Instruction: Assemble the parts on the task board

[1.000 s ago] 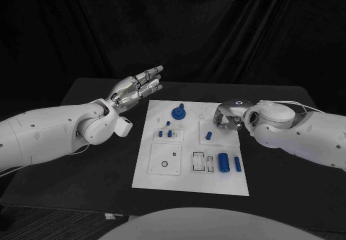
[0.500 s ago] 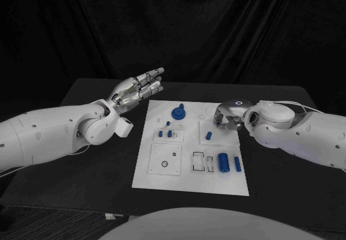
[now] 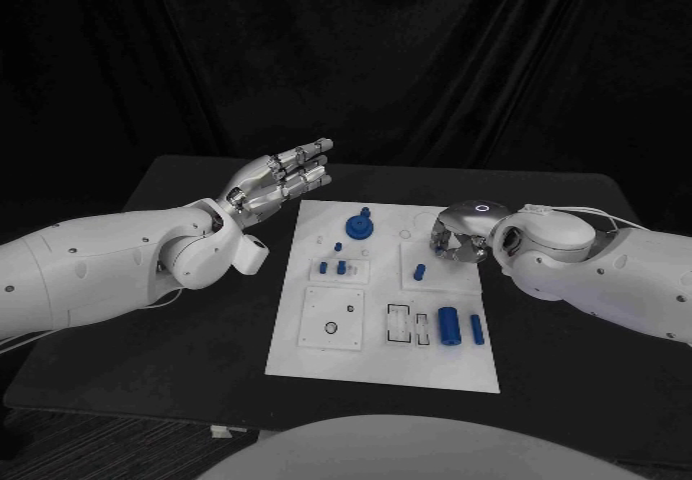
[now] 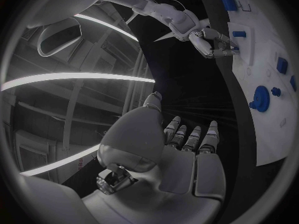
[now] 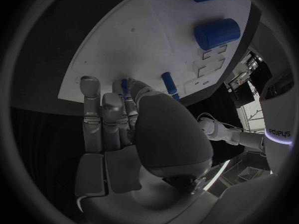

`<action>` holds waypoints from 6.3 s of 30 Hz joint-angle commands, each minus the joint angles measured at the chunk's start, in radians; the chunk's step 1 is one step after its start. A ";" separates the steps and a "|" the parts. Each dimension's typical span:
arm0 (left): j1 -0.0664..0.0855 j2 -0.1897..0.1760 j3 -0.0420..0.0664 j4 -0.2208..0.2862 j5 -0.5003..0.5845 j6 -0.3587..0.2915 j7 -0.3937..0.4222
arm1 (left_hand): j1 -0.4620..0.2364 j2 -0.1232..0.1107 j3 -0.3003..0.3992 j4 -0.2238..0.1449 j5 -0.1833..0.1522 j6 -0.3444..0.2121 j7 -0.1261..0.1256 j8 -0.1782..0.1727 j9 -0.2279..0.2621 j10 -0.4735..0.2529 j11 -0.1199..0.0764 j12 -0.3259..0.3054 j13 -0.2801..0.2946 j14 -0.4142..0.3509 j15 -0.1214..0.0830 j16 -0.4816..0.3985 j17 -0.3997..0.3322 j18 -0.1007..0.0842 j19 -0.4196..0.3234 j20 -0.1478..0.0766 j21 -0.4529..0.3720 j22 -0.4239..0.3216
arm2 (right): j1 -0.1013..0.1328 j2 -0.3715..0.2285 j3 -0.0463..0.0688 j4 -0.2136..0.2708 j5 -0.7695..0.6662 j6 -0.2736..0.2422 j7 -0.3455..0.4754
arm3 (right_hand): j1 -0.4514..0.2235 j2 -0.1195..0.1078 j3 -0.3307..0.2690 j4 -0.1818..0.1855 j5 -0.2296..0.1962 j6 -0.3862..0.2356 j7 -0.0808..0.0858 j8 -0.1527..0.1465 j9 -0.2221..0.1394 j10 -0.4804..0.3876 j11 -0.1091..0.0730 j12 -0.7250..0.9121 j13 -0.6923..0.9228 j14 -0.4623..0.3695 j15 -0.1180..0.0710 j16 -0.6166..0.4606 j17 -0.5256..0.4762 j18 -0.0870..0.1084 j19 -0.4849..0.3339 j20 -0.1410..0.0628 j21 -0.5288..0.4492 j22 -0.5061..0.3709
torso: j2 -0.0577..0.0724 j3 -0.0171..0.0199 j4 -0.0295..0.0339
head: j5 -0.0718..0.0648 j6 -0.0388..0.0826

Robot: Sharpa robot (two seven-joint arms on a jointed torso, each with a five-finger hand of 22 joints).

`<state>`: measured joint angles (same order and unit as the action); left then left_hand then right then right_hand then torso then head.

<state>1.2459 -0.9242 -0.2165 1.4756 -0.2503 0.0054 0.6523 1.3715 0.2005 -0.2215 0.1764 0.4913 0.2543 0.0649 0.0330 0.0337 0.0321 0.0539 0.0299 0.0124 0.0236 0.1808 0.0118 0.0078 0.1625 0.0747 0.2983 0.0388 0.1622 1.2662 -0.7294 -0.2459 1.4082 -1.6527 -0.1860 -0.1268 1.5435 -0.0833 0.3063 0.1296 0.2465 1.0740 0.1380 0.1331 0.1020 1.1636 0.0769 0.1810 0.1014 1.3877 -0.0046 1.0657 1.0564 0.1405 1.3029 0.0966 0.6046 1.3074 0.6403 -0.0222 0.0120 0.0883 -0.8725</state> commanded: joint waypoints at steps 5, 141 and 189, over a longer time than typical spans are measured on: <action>-0.002 0.002 0.001 0.002 0.008 0.012 0.006 | 0.013 0.004 0.002 -0.012 0.012 0.013 0.006 0.006 0.002 -0.001 0.002 0.007 0.001 0.002 0.006 0.007 0.002 -0.012 0.015 -0.001 0.007 0.008 | 0.001 -0.014 -0.001 0.015 -0.001 -0.084 0.019 | 0.009 -0.004 -0.002 -0.008 -0.006 0.011 -0.001 0.008 0.003 0.012 -0.003 -0.004 -0.003 0.006 0.000 0.002 0.002 0.002 0.009 0.001 0.008 0.076 | -0.001 -0.0004 0.0011 | 0.005 0.000; -0.012 0.047 0.001 -0.038 0.008 0.052 -0.005 | 0.007 0.035 0.012 -0.037 0.016 0.093 0.054 0.037 0.010 0.008 0.034 0.019 0.004 -0.007 -0.013 0.001 -0.001 -0.054 -0.006 -0.006 -0.011 -0.048 | -0.106 0.165 -0.001 0.179 -0.034 -0.009 0.013 | 0.007 -0.018 0.017 -0.027 0.036 -0.008 0.009 -0.032 -0.013 0.015 0.007 -0.064 -0.033 0.023 0.005 0.040 0.035 -0.004 0.013 0.000 0.055 0.081 | -0.012 0.0003 0.0032 | 0.031 0.000; -0.017 0.026 0.001 -0.037 0.008 0.041 -0.008 | 0.008 0.041 0.018 -0.045 0.022 0.085 0.059 0.038 0.009 0.009 0.041 0.021 0.004 -0.017 -0.030 -0.006 -0.005 -0.053 -0.018 -0.009 -0.016 -0.066 | 0.068 -0.103 0.001 0.312 0.050 -0.018 -0.006 | -0.107 -0.045 -0.204 0.162 -0.164 -0.244 -0.084 -0.061 -0.035 -0.392 0.056 0.002 -0.034 -0.032 0.025 0.014 -0.016 0.012 -0.016 0.028 -0.097 0.058 | -0.011 0.0007 0.0003 | 0.021 0.000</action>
<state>1.2294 -0.8984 -0.2166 1.4371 -0.2494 0.0541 0.6258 1.3819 0.2316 -0.2049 0.1379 0.5083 0.3440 0.1238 0.0714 0.0441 0.0408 0.0913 0.0454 0.0158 0.0089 0.1586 0.0101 0.0061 0.1154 0.0649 0.2889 0.0290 0.0999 1.3311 -0.8254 -0.2444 1.7161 -1.6423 -0.2453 -0.1204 1.4521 -0.1272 0.1045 0.2874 0.0901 0.8316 0.0637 0.0771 0.0682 0.7628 0.1327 0.1790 0.0688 1.3509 0.0198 1.0772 1.0395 0.1568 1.2816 0.1247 0.5020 1.3074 0.6284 -0.0211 0.0121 0.1129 -0.8725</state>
